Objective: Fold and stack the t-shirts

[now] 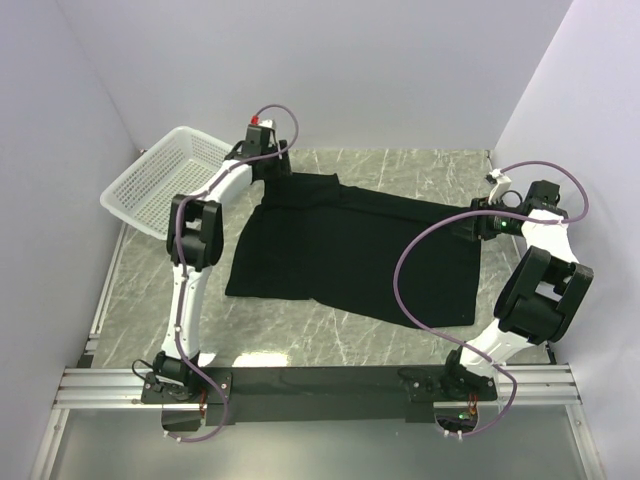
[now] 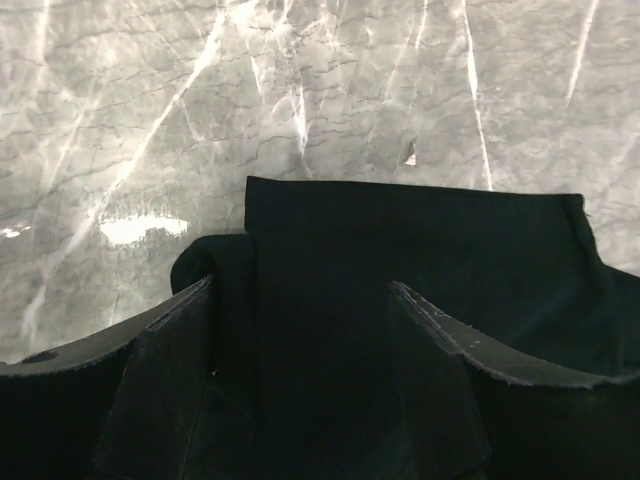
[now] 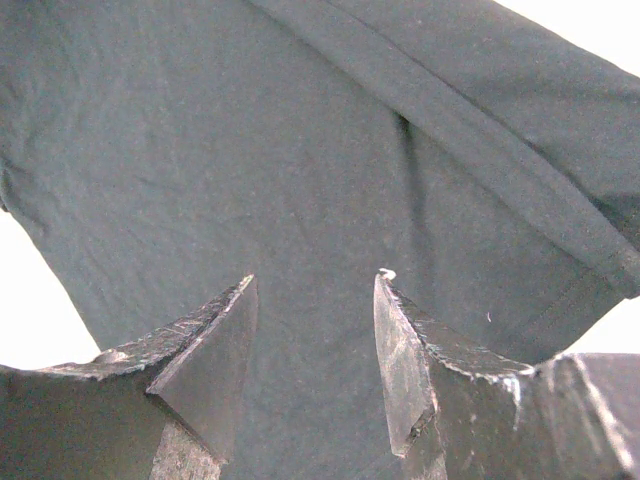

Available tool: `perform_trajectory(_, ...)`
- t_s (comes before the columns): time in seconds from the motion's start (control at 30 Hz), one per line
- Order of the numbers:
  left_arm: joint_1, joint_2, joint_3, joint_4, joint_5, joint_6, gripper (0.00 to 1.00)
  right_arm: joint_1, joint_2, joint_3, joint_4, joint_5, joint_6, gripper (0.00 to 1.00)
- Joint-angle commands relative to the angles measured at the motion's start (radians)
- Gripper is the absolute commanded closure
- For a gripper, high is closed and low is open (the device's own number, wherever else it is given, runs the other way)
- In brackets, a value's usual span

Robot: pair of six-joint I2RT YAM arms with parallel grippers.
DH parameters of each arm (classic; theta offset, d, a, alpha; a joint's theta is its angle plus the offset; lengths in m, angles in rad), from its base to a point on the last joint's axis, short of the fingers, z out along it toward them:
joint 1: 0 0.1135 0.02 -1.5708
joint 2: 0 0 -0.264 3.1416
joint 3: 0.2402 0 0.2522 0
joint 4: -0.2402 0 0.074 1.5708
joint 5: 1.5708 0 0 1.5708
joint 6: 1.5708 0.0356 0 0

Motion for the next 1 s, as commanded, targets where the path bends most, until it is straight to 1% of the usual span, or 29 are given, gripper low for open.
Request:
perform_trajectory(0.0,-0.018,0.001,0.083,-0.005,-0.134,0.038,0.28,0.001,-0.051,-0.005,0.008,-0.017,0.002,0.43)
perform_trajectory(0.07,-0.021,0.021,0.098,-0.019,-0.147,0.050,0.29,0.001,-0.051,-0.005,0.007,-0.015,0.003,0.43)
perform_trajectory(0.17,-0.021,0.031,0.103,-0.018,-0.130,0.061,0.35,0.000,-0.051,-0.002,0.005,-0.014,0.002,0.43)
perform_trajectory(0.3,-0.021,0.048,0.114,-0.021,-0.117,0.069,0.50,-0.005,-0.052,0.011,-0.002,-0.015,0.002,0.43)
perform_trajectory(0.33,-0.021,0.053,0.120,-0.025,-0.119,0.073,0.52,-0.006,-0.052,0.015,-0.006,-0.018,0.005,0.43)
perform_trajectory(0.47,-0.019,0.087,0.166,-0.074,-0.143,0.090,0.50,-0.018,-0.051,0.027,-0.013,-0.028,0.006,0.43)
perform_trajectory(0.57,-0.019,0.094,0.154,-0.085,-0.162,0.106,0.50,-0.028,-0.049,0.034,-0.021,-0.034,0.006,0.43)
perform_trajectory(0.63,-0.018,0.090,0.140,-0.073,-0.157,0.115,0.59,-0.032,-0.051,0.038,-0.026,-0.038,0.003,0.43)
perform_trajectory(0.67,-0.018,0.078,0.132,-0.064,-0.151,0.118,0.65,-0.034,-0.051,0.041,-0.027,-0.040,0.002,0.43)
perform_trajectory(0.7,-0.019,0.065,0.118,-0.046,-0.150,0.122,0.77,-0.034,-0.051,0.041,-0.033,-0.042,0.000,0.43)
perform_trajectory(0.73,-0.021,0.050,0.083,0.000,-0.147,0.128,0.84,-0.035,-0.054,0.041,-0.036,-0.042,-0.004,0.43)
perform_trajectory(0.77,-0.021,0.010,0.062,0.033,-0.142,0.132,0.96,-0.037,-0.055,0.041,-0.038,-0.043,-0.006,0.43)
perform_trajectory(0.8,-0.022,-0.011,0.042,0.060,-0.136,0.139,1.00,-0.037,-0.057,0.039,-0.042,-0.042,-0.008,0.43)
perform_trajectory(0.83,-0.022,-0.028,0.010,0.111,-0.127,0.144,1.00,-0.037,-0.057,0.039,-0.045,-0.043,-0.011,0.43)
perform_trajectory(0.97,-0.024,-0.131,-0.053,0.198,-0.088,0.178,1.00,-0.038,-0.069,0.030,-0.049,-0.048,-0.017,0.43)
